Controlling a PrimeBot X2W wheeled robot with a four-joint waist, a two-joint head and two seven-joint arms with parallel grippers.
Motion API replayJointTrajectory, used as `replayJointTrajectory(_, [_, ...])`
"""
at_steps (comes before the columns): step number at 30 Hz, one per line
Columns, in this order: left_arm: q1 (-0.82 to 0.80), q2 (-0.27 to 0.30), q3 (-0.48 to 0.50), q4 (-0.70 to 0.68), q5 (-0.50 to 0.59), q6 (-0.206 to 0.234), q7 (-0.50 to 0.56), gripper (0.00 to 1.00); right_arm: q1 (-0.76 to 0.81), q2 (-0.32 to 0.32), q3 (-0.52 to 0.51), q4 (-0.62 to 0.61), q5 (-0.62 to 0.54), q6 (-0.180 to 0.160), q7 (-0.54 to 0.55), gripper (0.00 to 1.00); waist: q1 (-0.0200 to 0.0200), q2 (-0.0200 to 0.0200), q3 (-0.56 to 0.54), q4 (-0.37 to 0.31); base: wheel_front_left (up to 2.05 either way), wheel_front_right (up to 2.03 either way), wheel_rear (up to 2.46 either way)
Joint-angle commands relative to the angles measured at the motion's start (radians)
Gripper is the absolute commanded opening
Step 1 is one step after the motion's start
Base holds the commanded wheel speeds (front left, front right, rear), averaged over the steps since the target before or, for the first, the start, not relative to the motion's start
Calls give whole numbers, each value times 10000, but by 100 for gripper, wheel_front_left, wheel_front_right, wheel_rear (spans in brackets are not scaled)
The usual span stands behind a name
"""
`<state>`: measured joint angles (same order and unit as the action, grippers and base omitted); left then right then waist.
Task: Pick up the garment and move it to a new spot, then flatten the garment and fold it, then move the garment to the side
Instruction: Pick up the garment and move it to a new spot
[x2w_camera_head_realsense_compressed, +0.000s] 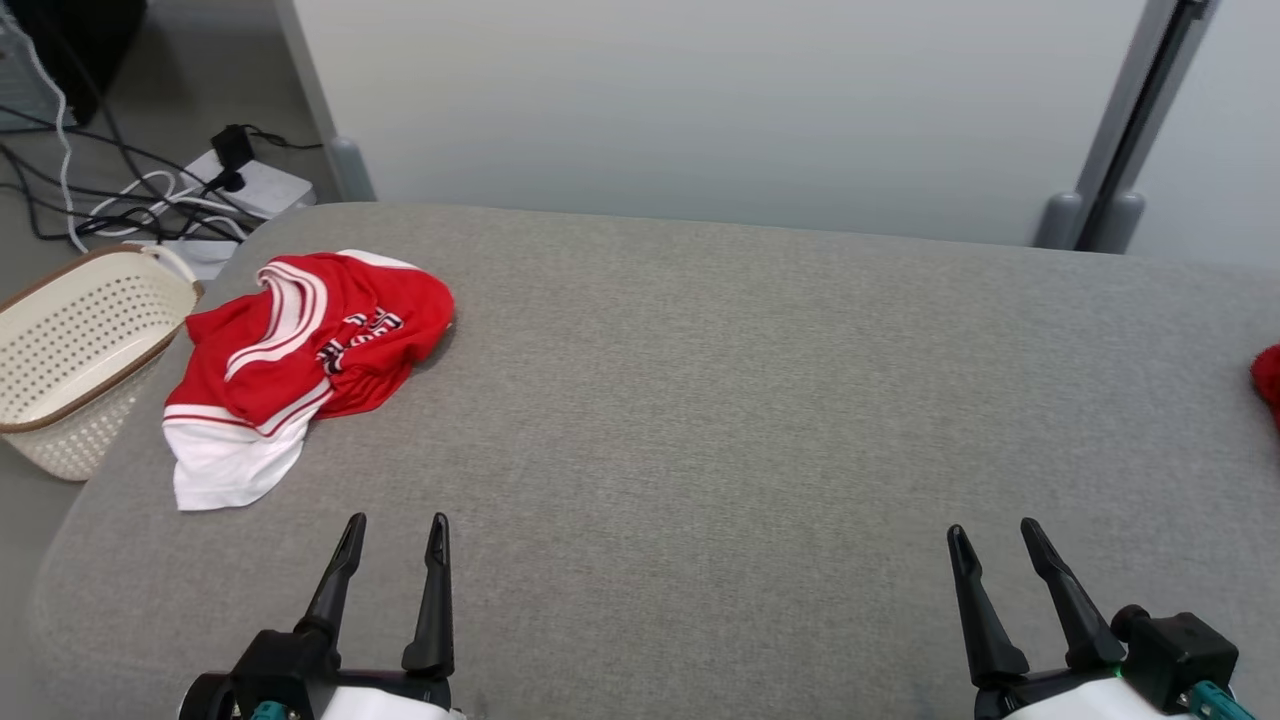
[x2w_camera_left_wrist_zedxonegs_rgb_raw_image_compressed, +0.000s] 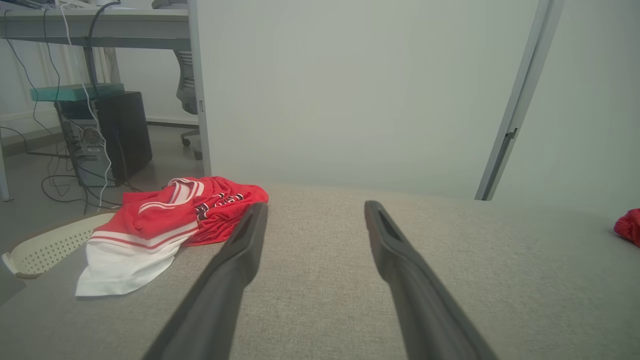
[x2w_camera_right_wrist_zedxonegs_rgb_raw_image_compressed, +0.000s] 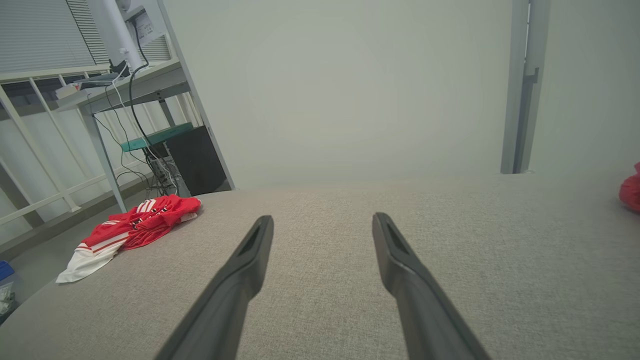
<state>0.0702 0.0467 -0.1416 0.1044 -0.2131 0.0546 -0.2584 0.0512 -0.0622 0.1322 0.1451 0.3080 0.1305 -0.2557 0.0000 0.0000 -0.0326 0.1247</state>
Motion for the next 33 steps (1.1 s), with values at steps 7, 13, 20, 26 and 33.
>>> replayJointTrajectory(7, [-418, 36, 445, -430, -122, 229, -34, 100, -226, -131, 359, -235, 17, 2, -61, 100, 0, 0, 13, 1581, 0, 0, 0])
replayJointTrajectory(13, [-367, 35, 422, -438, -214, 327, -34, 100, -240, -124, 350, -231, -7, 2, -61, 100, 0, 0, 38, 2329, 0, 0, 0])
replayJointTrajectory(20, [-378, 35, 400, -352, -386, 353, -34, 100, -225, -143, 277, -263, -24, 2, -61, 100, 0, 0, 224, 2936, 0, 0, 0])
replayJointTrajectory(26, [-541, 35, 488, -378, -561, 427, -34, 100, -373, -415, 545, -199, 53, 2, -61, 100, 0, 0, 577, 2907, 0, 0, 0])
replayJointTrajectory(33, [-1183, 35, 826, -286, -795, 459, -34, 100, -648, -765, 645, -248, 78, 2, -61, 100, 0, 0, 1252, 2691, 0, 0, 0])
